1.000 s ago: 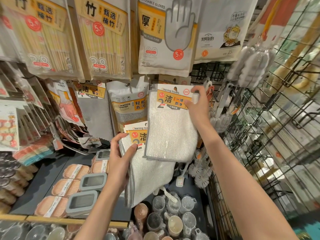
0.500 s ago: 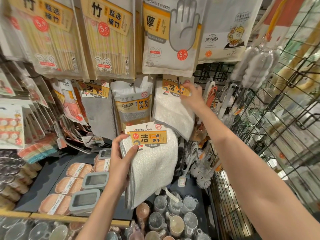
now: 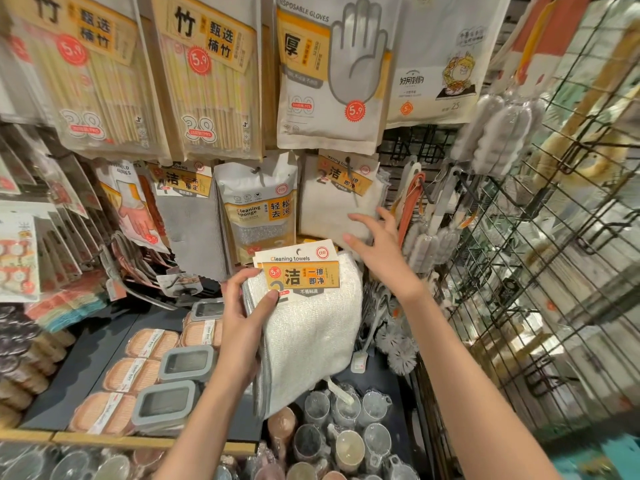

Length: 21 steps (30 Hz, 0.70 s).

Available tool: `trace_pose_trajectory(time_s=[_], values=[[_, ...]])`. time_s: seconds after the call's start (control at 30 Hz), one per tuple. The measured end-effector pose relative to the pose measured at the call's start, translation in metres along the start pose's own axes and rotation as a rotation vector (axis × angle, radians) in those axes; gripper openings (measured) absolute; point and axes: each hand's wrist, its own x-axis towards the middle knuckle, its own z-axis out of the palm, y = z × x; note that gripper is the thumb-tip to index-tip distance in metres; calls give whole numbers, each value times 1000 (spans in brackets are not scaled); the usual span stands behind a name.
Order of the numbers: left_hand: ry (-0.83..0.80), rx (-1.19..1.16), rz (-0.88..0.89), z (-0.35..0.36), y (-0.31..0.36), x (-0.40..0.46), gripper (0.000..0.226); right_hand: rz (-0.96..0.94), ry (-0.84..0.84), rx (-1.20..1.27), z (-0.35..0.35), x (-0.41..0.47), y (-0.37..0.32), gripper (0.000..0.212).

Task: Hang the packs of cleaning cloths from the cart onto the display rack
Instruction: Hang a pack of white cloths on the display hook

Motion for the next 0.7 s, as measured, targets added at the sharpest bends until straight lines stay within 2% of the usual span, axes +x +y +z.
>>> trace_pose_trajectory(time_s=[0.13, 0.27, 0.5, 0.6, 0.7], values=[[-31, -51, -13, 4, -1, -2, 39, -7, -53, 51, 14, -24, -2, 35], [-51, -26, -9, 4, -4, -3, 35, 35, -76, 28, 19, -39, 0, 52], [-25, 16, -17, 5, -14, -6, 38, 47, -23, 115, 22, -55, 1, 59], [-6, 58, -20, 5, -17, -6, 46, 51, -17, 123, 24, -59, 1, 65], [-1, 65, -31, 6, -18, -7, 46, 61, 31, 161, 25, -63, 0, 61]])
